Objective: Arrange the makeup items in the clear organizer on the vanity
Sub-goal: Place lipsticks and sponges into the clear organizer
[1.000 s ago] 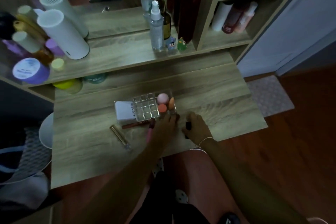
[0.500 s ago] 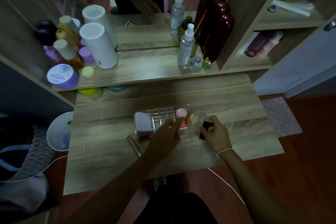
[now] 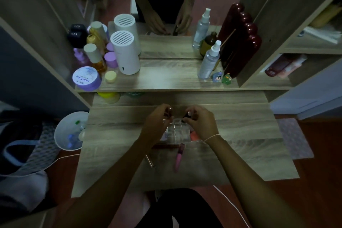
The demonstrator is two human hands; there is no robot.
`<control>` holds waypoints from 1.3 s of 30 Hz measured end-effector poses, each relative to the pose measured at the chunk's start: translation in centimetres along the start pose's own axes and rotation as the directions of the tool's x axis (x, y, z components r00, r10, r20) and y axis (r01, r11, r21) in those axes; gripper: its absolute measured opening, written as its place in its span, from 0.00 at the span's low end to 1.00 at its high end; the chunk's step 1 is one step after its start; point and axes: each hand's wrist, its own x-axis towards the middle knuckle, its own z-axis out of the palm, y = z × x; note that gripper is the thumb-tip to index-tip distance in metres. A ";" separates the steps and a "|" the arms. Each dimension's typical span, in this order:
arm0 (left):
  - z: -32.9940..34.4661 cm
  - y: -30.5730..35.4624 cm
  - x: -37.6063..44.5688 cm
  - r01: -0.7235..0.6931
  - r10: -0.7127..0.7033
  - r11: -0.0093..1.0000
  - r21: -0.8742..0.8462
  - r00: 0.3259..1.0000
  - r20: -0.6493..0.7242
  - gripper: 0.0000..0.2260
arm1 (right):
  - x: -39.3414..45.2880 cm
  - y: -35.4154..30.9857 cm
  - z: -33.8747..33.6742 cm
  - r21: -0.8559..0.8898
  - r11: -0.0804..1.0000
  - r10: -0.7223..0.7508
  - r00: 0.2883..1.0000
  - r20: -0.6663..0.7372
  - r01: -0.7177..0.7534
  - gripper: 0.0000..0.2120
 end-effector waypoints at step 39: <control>1.4 -0.9 -0.8 -0.011 0.003 0.988 0.153 0.998 0.058 0.15 | 0.9 1.7 3.8 -0.283 0.941 -0.104 0.956 0.274 0.184 0.17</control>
